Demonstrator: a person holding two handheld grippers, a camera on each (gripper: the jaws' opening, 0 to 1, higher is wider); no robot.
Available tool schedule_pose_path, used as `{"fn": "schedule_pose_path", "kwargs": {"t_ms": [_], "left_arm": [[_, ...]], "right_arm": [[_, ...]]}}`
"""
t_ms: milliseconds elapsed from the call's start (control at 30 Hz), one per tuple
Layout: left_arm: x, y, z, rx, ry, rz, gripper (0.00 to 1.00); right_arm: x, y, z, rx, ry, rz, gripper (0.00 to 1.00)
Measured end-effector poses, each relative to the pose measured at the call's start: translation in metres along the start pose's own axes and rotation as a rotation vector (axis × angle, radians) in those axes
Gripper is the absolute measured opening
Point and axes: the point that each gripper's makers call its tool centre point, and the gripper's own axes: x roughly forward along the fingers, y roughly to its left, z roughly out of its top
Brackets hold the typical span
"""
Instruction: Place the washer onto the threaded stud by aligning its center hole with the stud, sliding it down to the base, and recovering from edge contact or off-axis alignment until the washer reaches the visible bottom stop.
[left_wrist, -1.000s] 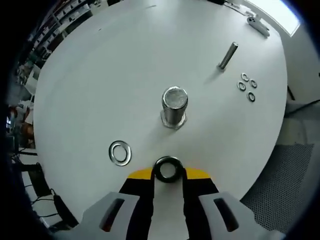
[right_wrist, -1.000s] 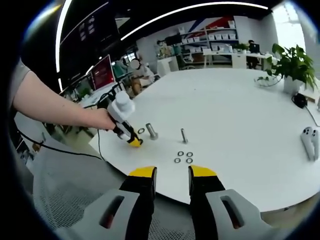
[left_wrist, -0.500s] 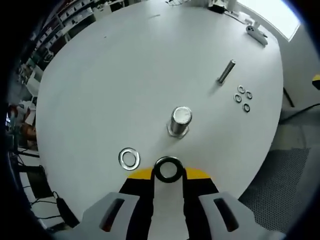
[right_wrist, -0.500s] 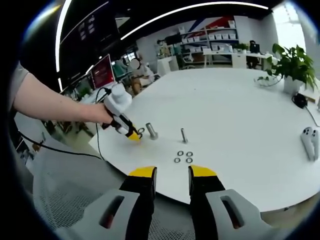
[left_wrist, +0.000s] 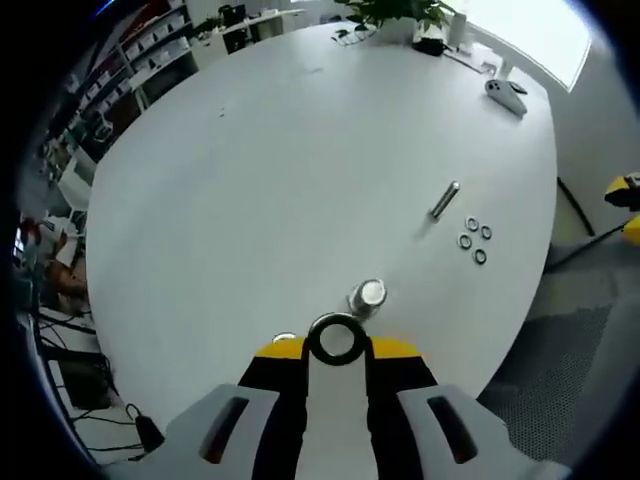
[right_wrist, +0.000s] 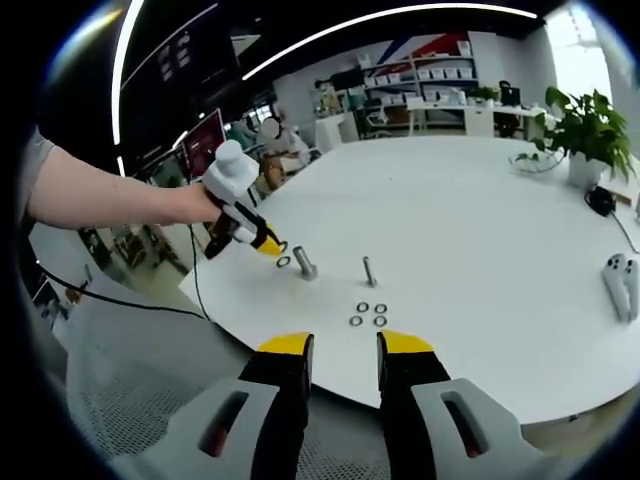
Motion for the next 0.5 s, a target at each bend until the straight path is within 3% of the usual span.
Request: {"fn": "schedule_pose_path", "kwargs": {"t_ms": [300, 500], "left_arm": [[-0.006, -0.005, 0.020, 0.010, -0.028, -0.020, 0.19], [0.001, -0.015, 0.025, 0.041, -0.007, -0.041, 0.19]], "right_arm": [[0.000, 0.000, 0.000, -0.001, 0.000, 0.000, 0.28], [0.000, 0.000, 0.000, 0.000, -0.002, -0.001, 0.28]]}}
